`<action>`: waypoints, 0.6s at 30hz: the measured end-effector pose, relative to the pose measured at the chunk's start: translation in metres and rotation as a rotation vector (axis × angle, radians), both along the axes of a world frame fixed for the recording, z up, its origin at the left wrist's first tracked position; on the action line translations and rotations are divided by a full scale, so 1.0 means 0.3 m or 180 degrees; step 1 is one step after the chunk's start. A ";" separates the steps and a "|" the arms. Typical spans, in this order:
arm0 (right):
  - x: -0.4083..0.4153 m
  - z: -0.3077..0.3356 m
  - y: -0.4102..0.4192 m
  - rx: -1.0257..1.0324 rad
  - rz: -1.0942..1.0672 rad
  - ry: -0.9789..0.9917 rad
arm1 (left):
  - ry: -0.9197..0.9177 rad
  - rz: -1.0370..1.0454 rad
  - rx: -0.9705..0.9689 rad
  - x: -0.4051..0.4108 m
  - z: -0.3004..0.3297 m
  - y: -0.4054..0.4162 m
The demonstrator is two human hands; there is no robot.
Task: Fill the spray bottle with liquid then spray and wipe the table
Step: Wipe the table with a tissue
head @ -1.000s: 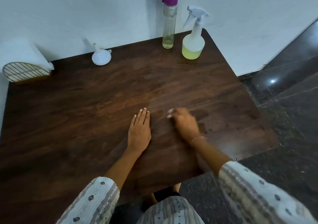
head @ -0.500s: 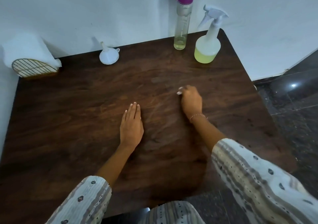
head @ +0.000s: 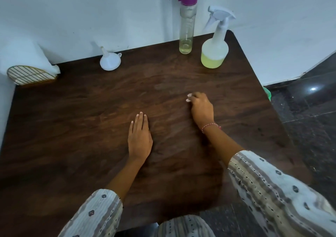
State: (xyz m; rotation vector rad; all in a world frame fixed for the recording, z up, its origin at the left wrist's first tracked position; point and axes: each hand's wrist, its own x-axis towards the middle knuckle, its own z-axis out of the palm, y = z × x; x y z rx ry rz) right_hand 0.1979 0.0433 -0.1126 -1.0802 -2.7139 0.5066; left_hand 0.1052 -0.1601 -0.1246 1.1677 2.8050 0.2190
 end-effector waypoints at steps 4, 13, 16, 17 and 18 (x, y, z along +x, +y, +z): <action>0.021 0.004 -0.193 -0.0152 0.0100 0.0290 | -0.0017 -0.0027 0.0022 0.031 -0.007 0.015; 0.180 0.013 -0.145 0.0104 0.0508 0.0094 | -0.0075 -0.0241 0.0050 0.105 -0.003 0.028; 0.108 0.022 -0.134 -0.0038 -0.0029 -0.0032 | -0.0146 -0.0234 0.0142 0.142 -0.004 0.023; 0.088 0.023 -0.184 -0.0088 0.0084 -0.0077 | -0.0159 -0.0251 0.0181 0.154 -0.001 0.016; 0.072 0.015 -0.253 -0.0143 0.0300 -0.0074 | -0.0178 -0.0254 0.0232 0.161 0.004 0.001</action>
